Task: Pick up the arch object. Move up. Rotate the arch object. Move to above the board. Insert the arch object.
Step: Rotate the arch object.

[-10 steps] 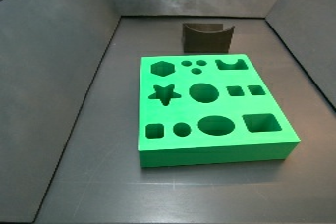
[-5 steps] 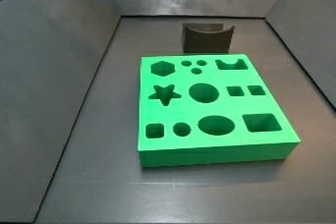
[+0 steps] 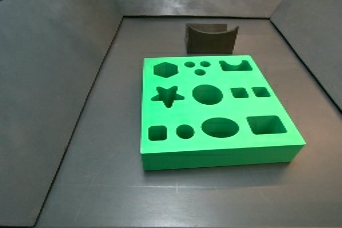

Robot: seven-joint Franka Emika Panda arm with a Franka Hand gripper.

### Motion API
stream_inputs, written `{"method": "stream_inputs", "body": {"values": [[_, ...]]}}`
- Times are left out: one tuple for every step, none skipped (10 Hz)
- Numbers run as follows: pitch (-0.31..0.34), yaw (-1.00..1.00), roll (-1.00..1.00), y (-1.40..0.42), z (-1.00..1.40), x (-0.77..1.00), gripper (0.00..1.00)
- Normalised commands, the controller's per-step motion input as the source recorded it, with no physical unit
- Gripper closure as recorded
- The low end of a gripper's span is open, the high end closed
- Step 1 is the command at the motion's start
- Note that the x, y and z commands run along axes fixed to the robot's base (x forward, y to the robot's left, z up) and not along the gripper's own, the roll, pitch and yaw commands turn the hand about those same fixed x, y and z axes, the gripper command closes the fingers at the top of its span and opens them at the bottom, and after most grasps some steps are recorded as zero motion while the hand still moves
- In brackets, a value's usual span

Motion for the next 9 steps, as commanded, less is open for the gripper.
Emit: {"method": "stream_inputs", "body": {"values": [[0.009,-1.00,0.00,0.02,0.00,0.02,1.00],[0.011,-1.00,0.01,0.02,0.00,0.02,1.00],[0.013,-1.00,0.01,0.02,0.00,0.02,1.00],[0.017,-0.92,0.01,0.01,0.00,0.02,1.00],[0.017,-0.74,0.01,0.01,0.00,0.02,1.00],[0.017,-0.42,0.01,0.01,0.00,0.02,1.00],[0.016,-0.30,0.01,0.01,0.00,0.02,1.00],[0.003,-1.00,0.00,-0.04,0.00,0.01,1.00],[0.003,-1.00,0.00,-0.04,0.00,0.01,1.00]]}}
